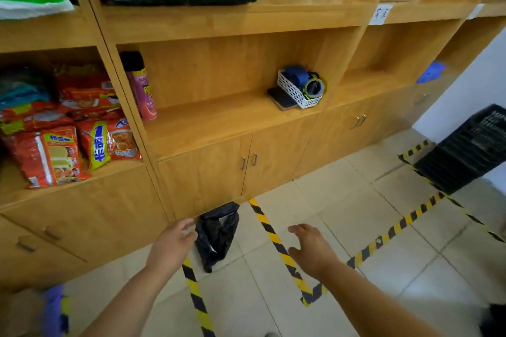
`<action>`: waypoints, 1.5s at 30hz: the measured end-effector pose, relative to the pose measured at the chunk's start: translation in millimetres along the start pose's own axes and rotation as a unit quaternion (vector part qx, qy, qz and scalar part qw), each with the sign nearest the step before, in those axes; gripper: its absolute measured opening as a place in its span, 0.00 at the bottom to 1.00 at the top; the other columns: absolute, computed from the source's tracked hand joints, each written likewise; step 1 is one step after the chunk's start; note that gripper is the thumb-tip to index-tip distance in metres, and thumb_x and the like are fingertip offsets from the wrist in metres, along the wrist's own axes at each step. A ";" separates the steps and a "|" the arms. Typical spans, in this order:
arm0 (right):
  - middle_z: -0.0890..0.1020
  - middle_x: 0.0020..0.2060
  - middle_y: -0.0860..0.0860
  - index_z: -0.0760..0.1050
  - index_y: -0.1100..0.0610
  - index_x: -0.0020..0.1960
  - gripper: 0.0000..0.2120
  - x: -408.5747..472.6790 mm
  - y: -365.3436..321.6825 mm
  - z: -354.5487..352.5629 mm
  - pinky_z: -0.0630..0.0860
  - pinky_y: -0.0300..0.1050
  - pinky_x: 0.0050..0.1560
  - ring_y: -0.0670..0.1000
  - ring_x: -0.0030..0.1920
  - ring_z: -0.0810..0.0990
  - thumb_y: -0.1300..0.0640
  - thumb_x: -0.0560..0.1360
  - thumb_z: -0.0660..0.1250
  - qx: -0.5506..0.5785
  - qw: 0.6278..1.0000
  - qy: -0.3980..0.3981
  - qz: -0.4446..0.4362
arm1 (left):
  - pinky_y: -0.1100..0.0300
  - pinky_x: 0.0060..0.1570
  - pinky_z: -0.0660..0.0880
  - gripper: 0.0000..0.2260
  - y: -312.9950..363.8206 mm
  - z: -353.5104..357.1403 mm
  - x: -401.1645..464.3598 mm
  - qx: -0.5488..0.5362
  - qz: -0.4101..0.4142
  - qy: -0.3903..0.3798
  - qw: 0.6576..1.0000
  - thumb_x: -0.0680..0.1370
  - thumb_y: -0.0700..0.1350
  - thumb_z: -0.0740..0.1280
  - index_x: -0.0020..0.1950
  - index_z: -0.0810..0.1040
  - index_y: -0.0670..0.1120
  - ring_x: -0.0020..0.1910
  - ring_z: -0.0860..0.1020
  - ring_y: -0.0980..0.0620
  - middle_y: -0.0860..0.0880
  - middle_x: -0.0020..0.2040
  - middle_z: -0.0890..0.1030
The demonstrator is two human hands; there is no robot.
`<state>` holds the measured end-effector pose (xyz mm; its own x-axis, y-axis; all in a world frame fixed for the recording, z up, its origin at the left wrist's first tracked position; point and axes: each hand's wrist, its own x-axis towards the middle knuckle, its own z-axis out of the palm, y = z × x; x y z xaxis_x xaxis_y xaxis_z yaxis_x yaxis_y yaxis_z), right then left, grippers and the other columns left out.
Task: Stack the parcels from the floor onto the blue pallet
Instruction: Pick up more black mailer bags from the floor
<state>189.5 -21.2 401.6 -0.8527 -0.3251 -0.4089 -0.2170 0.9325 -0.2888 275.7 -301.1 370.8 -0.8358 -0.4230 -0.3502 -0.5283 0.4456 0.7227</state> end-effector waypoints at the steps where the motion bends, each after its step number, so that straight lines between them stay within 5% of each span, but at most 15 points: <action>1: 0.68 0.69 0.50 0.64 0.53 0.72 0.23 12.1 9.6 -5.8 0.67 0.43 0.65 0.51 0.69 0.63 0.56 0.78 0.59 -0.008 1.000 -0.012 -0.007 | 0.58 0.54 0.68 0.17 6.3 9.3 2.0 -0.007 -0.013 0.005 1.000 0.79 0.45 0.62 0.69 0.71 0.46 0.63 0.73 0.49 0.48 0.68 0.73; 6: 0.68 0.69 0.50 0.63 0.52 0.73 0.23 79.0 39.0 -21.7 0.67 0.43 0.65 0.52 0.69 0.64 0.56 0.78 0.59 -0.073 0.993 -0.071 -0.052 | 0.56 0.59 0.69 0.19 18.7 40.1 15.6 -0.028 -0.077 0.034 0.996 0.79 0.47 0.62 0.70 0.70 0.48 0.63 0.74 0.50 0.49 0.67 0.74; 12: 0.67 0.70 0.49 0.62 0.52 0.74 0.24 155.2 24.4 1.3 0.66 0.43 0.66 0.51 0.70 0.63 0.55 0.78 0.59 -0.088 0.982 -0.142 -0.085 | 0.55 0.50 0.76 0.18 1.5 44.9 46.1 0.018 -0.126 0.044 0.991 0.79 0.47 0.61 0.69 0.70 0.52 0.51 0.79 0.51 0.50 0.54 0.79; 24: 0.66 0.70 0.47 0.62 0.49 0.73 0.23 299.9 -28.6 113.1 0.66 0.45 0.68 0.48 0.71 0.64 0.54 0.79 0.59 -0.101 0.958 -0.243 -0.116 | 0.65 0.46 0.70 0.15 -90.6 88.7 152.9 -0.089 -0.218 0.097 0.967 0.79 0.45 0.62 0.67 0.73 0.50 0.50 0.75 0.57 0.50 0.61 0.76; 32: 0.67 0.70 0.49 0.60 0.50 0.73 0.25 410.2 -27.2 233.0 0.68 0.43 0.65 0.50 0.70 0.65 0.54 0.78 0.61 -0.116 0.947 -0.273 -0.124 | 0.61 0.48 0.74 0.16 -190.6 173.3 231.1 -0.123 -0.299 0.166 0.932 0.79 0.45 0.62 0.67 0.72 0.51 0.53 0.76 0.56 0.51 0.62 0.74; 39: 0.71 0.67 0.54 0.59 0.54 0.73 0.34 497.0 -27.4 360.0 0.73 0.48 0.59 0.56 0.66 0.72 0.50 0.71 0.69 -0.071 0.962 -0.252 -0.078 | 0.54 0.47 0.77 0.17 -270.3 249.4 287.9 -0.171 -0.321 0.219 0.906 0.77 0.42 0.64 0.66 0.73 0.52 0.52 0.77 0.53 0.54 0.55 0.73; 45: 0.59 0.74 0.59 0.44 0.62 0.77 0.53 537.5 -36.6 447.6 0.66 0.54 0.69 0.60 0.73 0.61 0.44 0.68 0.73 -0.023 0.970 -0.239 0.036 | 0.52 0.48 0.78 0.25 -316.0 295.4 295.5 -0.184 -0.331 0.258 0.889 0.76 0.41 0.66 0.71 0.65 0.55 0.50 0.76 0.57 0.54 0.59 0.70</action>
<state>-48.2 -300.6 -195.1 -0.5514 -0.2844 -0.7843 -0.1956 0.9580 -0.2099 151.5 -333.8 -137.1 -0.1290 -0.8444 -0.5199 -0.7150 -0.2841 0.6389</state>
